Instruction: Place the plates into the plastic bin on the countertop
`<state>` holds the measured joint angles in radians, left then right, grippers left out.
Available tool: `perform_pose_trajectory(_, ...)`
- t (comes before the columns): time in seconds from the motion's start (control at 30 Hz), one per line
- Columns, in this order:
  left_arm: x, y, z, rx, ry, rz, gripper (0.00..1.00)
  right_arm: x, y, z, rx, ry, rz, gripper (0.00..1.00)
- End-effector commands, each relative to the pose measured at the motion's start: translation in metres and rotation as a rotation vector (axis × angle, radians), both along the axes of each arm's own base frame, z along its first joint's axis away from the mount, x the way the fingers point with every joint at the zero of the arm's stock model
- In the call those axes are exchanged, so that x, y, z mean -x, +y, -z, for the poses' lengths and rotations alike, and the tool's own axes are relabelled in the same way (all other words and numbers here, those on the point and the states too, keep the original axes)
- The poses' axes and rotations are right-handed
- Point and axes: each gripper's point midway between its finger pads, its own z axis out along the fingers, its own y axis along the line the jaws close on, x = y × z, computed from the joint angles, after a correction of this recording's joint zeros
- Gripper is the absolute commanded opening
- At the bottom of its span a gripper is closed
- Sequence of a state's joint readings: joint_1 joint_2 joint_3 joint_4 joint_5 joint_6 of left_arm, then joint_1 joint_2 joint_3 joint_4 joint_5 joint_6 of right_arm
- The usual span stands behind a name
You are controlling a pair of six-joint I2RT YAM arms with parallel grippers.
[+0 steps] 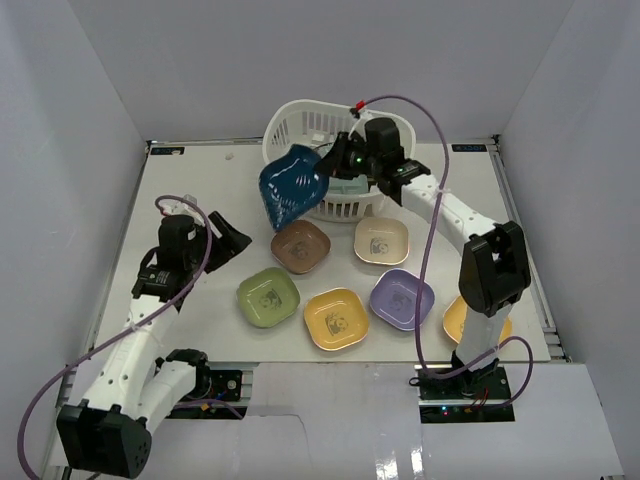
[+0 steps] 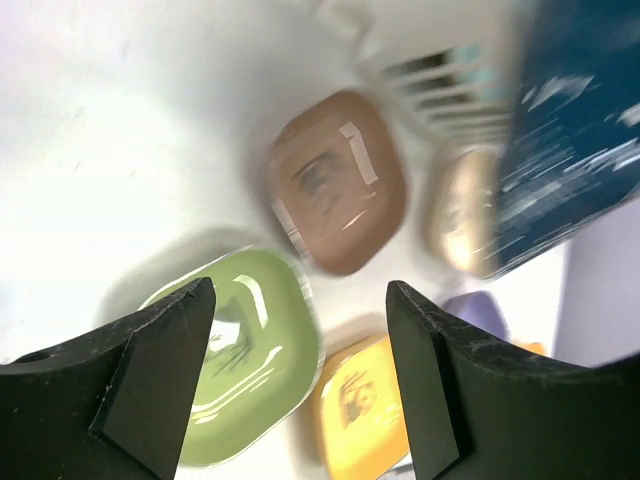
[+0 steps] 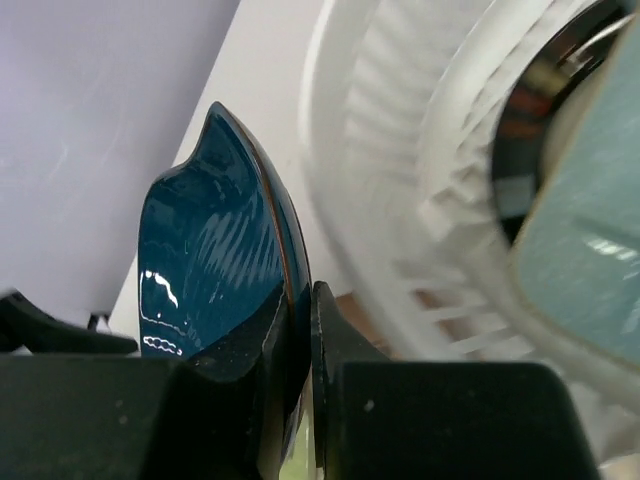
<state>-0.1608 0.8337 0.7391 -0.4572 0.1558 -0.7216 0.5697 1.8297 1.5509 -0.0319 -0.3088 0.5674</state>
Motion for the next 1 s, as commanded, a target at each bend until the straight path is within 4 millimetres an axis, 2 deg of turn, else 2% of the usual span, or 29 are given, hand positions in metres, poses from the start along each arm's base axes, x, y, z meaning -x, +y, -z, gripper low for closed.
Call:
perform_pose_trajectory(0.0, 0.026, 0.005, 0.064, -0.092, 0.253, 0.039, 0.80, -0.049, -0.032, -0.111, -0.208, -0.192, 0.098, 0.08)
perform_pose_trajectory(0.03, 0.031, 0.004, 0.074, -0.096, 0.294, 0.057, 0.81, -0.063, -0.039, -0.108, -0.206, -0.189, 0.125, 0.08)
perform_pose_trajectory(0.07, 0.036, 0.003, 0.088, -0.096, 0.335, 0.073, 0.80, -0.081, -0.054, -0.103, -0.190, -0.190, 0.177, 0.08)
perform_pose_trajectory(0.1, 0.040, -0.001, 0.101, -0.087, 0.391, 0.095, 0.80, -0.090, -0.061, -0.099, -0.179, -0.189, 0.199, 0.08)
perform_pose_trajectory(0.13, 0.042, -0.002, 0.107, -0.085, 0.412, 0.104, 0.80, -0.104, -0.064, -0.082, -0.156, -0.170, 0.220, 0.08)
perform_pose_trajectory(0.2, 0.046, -0.008, 0.116, -0.066, 0.446, 0.133, 0.80, -0.124, -0.080, -0.076, -0.119, -0.173, 0.267, 0.08)
perform_pose_trajectory(0.23, 0.045, -0.009, 0.119, -0.063, 0.449, 0.137, 0.80, -0.134, -0.082, -0.058, -0.094, -0.155, 0.277, 0.08)
perform_pose_trajectory(0.27, 0.044, -0.009, 0.119, -0.063, 0.449, 0.137, 0.79, -0.142, -0.087, -0.062, -0.092, -0.167, 0.290, 0.08)
perform_pose_trajectory(0.3, 0.043, -0.009, 0.120, -0.065, 0.449, 0.137, 0.78, -0.147, -0.088, -0.057, -0.080, -0.165, 0.289, 0.08)
perform_pose_trajectory(0.4, 0.041, -0.004, 0.124, -0.096, 0.454, 0.126, 0.74, -0.165, -0.089, -0.027, -0.022, -0.134, 0.291, 0.08)
perform_pose_trajectory(0.5, 0.043, -0.001, 0.133, -0.111, 0.484, 0.122, 0.71, -0.175, -0.094, -0.013, 0.007, -0.123, 0.309, 0.08)
perform_pose_trajectory(0.63, 0.048, 0.003, 0.140, -0.128, 0.526, 0.110, 0.70, -0.184, -0.099, 0.021, 0.043, -0.078, 0.322, 0.08)
perform_pose_trajectory(0.73, 0.040, 0.012, 0.128, -0.172, 0.488, 0.071, 0.72, -0.187, -0.101, 0.038, 0.071, -0.062, 0.328, 0.10)
perform_pose_trajectory(0.8, 0.033, 0.015, 0.110, -0.181, 0.429, 0.052, 0.75, -0.188, -0.101, 0.044, 0.079, -0.053, 0.331, 0.15)
perform_pose_trajectory(0.9, 0.028, 0.004, 0.085, -0.132, 0.341, 0.088, 0.77, -0.187, -0.101, 0.045, 0.081, -0.053, 0.334, 0.39)
perform_pose_trajectory(0.93, 0.028, 0.000, 0.079, -0.113, 0.324, 0.104, 0.77, -0.187, -0.101, 0.044, 0.079, -0.056, 0.334, 0.50)
perform_pose_trajectory(0.97, 0.027, -0.003, 0.073, -0.094, 0.308, 0.117, 0.77, -0.187, -0.102, 0.041, 0.078, -0.064, 0.336, 0.55)
